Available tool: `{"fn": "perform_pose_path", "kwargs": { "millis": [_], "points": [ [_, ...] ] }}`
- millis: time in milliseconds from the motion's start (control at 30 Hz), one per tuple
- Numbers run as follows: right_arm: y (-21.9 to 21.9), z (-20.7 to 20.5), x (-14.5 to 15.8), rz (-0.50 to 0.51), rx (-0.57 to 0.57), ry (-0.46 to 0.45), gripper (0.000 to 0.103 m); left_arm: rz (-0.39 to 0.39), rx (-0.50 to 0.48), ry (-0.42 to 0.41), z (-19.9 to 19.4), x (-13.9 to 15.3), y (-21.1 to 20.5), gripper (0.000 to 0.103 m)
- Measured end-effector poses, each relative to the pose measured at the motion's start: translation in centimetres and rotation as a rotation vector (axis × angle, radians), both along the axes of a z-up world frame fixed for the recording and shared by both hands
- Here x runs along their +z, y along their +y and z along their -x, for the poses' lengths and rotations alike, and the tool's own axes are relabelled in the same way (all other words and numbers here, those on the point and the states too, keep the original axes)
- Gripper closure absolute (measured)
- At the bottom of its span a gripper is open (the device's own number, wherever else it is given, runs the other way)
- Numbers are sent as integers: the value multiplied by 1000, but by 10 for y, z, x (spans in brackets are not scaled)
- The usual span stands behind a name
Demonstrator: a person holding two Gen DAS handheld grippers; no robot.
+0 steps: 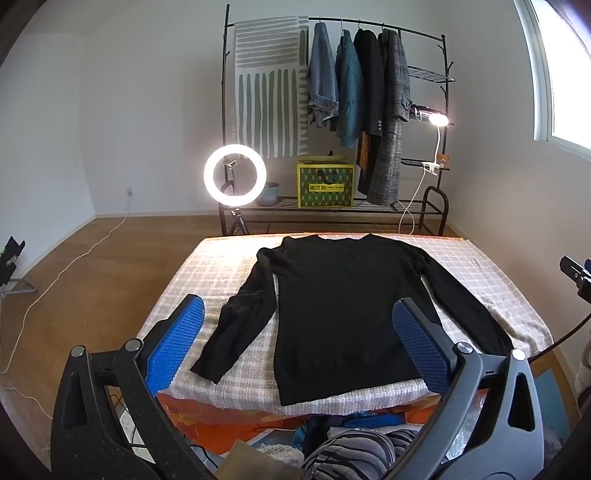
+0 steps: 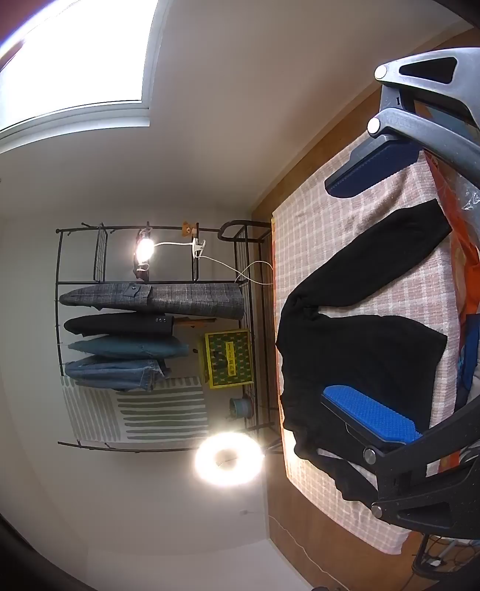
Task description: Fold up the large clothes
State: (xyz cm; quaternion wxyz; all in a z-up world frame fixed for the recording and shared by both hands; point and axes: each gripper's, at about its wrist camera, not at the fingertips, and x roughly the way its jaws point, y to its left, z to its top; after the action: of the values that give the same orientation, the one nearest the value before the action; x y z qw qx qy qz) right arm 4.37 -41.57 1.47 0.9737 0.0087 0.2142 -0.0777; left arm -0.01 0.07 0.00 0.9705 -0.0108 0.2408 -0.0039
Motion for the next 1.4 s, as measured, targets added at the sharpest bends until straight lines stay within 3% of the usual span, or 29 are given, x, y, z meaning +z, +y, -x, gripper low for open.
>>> {"fn": "perform_pose_path", "kwargs": {
  "millis": [1400],
  "points": [
    [11,-4,5,14,12,-5,0,-2,26,-14,-1,-7,17,0]
  ]
}}
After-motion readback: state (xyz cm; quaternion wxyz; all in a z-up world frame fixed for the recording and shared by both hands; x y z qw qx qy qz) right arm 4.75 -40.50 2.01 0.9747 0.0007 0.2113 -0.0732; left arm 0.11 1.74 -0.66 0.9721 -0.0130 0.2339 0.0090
